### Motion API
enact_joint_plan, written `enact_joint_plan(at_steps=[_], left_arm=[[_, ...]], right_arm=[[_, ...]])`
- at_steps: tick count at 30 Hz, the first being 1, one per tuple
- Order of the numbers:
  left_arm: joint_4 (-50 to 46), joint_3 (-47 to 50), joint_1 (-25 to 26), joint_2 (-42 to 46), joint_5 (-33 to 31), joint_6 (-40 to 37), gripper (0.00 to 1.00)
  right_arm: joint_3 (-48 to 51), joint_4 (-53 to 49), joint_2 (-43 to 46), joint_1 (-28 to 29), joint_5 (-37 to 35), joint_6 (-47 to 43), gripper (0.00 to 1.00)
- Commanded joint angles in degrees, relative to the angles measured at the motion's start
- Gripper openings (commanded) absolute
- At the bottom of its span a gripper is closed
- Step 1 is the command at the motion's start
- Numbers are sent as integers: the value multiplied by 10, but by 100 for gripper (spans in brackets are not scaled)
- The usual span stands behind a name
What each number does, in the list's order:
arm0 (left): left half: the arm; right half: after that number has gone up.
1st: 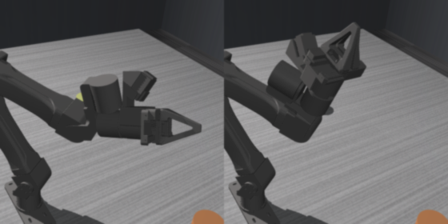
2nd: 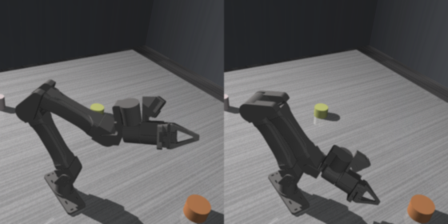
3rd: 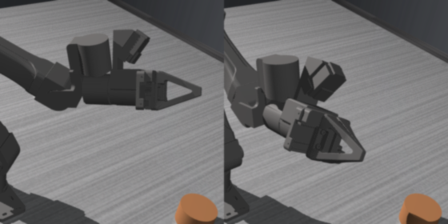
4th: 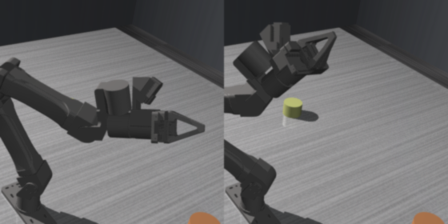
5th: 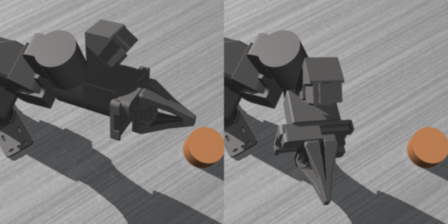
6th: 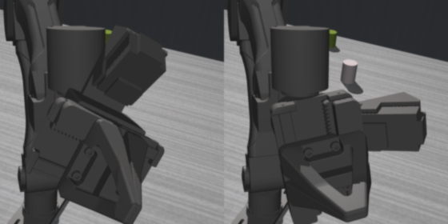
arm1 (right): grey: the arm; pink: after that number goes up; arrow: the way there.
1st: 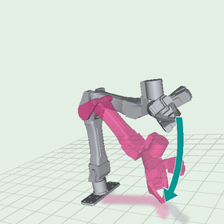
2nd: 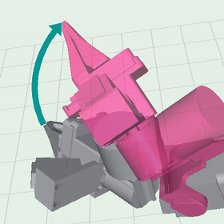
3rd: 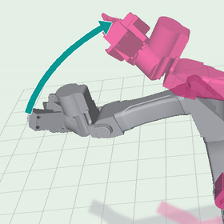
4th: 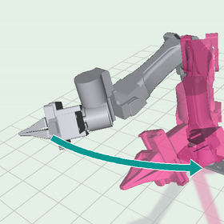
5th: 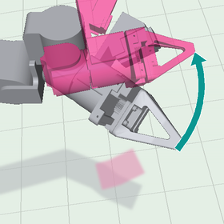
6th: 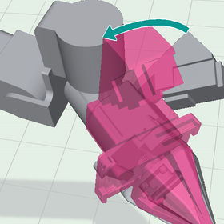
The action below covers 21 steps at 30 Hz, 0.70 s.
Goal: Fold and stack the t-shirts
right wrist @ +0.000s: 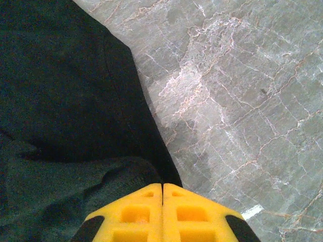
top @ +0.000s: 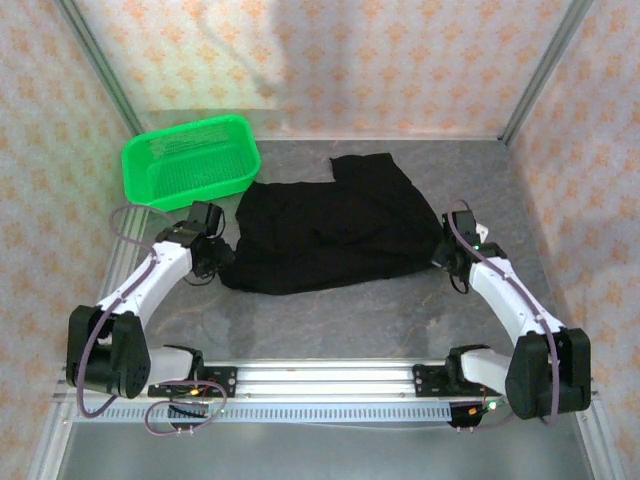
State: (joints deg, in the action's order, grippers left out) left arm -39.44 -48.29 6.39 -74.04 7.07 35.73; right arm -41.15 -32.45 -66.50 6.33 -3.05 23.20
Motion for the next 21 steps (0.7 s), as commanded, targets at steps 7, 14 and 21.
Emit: enact_joint_plan(at_steps=[7,14,21], left_arm=[[33,-112,40,6,22,-7,70],[78,-228,126,-121,148,-70,71],[156,-283,164,-274,211,-20,65]], right_arm=[[27,-24,22,-2,-8,31,2],[39,-30,33,-2,-4,40,5],[51,-38,36,-2,-1,62,10]])
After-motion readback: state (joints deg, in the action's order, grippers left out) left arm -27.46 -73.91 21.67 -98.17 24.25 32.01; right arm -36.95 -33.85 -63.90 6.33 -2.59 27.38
